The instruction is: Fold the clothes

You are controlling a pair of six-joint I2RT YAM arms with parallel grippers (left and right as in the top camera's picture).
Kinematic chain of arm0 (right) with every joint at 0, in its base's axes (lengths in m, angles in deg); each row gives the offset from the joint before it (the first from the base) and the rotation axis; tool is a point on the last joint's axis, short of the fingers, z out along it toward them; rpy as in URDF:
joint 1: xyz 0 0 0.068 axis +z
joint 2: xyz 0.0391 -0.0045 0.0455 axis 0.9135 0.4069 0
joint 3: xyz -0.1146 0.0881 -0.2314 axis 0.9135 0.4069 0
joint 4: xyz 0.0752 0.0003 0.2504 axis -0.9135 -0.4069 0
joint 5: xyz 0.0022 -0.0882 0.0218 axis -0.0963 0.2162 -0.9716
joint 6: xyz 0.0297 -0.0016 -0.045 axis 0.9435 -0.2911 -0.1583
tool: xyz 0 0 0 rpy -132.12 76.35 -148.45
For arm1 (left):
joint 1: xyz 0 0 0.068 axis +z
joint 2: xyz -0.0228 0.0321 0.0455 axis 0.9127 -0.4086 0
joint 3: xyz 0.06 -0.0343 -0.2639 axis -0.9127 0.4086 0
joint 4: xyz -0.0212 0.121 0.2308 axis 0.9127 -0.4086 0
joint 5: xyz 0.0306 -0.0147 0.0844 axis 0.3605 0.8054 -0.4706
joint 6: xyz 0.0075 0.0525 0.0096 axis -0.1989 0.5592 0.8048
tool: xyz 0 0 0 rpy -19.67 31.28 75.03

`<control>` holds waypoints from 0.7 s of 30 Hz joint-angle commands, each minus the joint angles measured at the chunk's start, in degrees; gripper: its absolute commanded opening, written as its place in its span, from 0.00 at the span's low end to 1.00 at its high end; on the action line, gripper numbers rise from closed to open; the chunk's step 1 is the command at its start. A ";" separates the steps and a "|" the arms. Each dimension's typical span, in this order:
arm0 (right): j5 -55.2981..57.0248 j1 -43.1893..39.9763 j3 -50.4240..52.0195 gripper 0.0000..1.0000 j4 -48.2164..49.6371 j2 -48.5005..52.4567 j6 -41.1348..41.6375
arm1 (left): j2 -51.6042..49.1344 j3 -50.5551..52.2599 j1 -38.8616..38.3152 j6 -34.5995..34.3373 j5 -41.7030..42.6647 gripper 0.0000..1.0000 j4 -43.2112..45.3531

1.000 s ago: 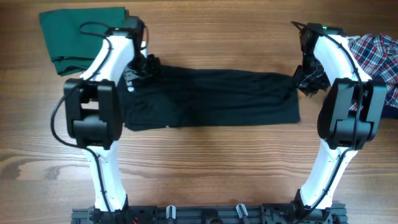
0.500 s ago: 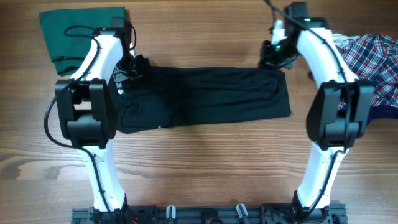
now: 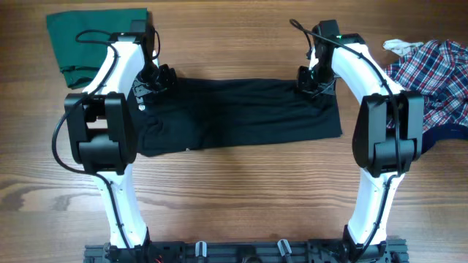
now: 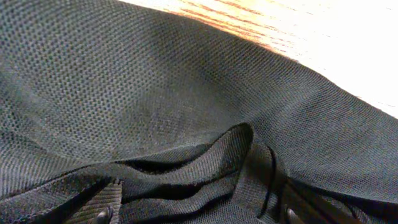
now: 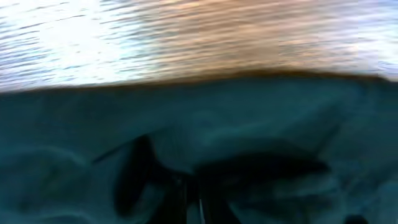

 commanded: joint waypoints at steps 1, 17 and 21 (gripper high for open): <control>9.57 -0.42 0.46 0.07 -2.27 0.96 4.72 | -0.42 -0.26 0.35 -0.72 -1.86 0.79 -0.44; 20.04 -4.22 -2.10 0.10 -10.27 0.96 7.72 | -0.42 -0.26 0.35 -0.68 -1.88 0.83 0.02; 20.06 -4.22 -7.23 0.17 -11.96 0.96 7.34 | -0.42 -0.26 0.35 0.20 -2.86 0.83 0.59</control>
